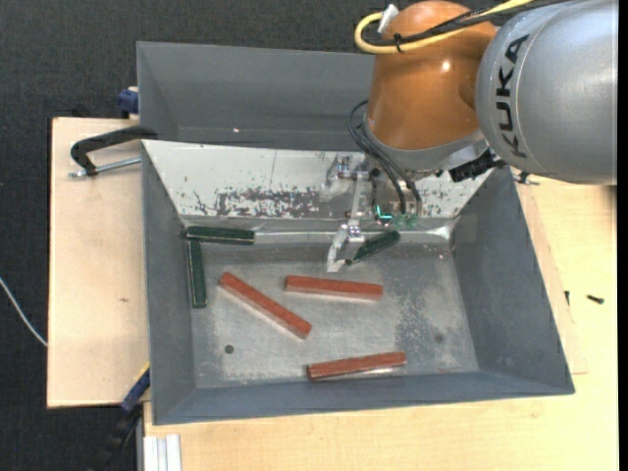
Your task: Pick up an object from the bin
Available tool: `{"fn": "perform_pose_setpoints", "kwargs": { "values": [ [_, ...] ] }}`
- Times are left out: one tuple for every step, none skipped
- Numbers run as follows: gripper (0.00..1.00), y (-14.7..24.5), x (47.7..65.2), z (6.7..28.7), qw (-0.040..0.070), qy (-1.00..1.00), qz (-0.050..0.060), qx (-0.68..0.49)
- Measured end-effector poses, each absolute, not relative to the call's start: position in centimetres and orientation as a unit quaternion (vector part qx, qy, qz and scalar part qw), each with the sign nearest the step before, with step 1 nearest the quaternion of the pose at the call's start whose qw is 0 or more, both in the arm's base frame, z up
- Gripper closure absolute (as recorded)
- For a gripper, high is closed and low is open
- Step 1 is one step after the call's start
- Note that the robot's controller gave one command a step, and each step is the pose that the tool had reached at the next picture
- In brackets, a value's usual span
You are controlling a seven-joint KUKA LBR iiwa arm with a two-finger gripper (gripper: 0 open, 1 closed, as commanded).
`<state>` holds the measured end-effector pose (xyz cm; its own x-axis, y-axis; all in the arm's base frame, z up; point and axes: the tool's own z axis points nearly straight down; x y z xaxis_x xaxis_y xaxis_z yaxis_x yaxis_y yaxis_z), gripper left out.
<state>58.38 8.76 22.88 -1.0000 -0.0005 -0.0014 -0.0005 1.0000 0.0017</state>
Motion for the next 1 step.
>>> {"fn": "perform_pose_setpoints", "kwargs": {
  "values": [
    [0.0, 9.31, 59.13, 17.73, 0.004, 1.0, 0.001, -0.005]
  ]
}}
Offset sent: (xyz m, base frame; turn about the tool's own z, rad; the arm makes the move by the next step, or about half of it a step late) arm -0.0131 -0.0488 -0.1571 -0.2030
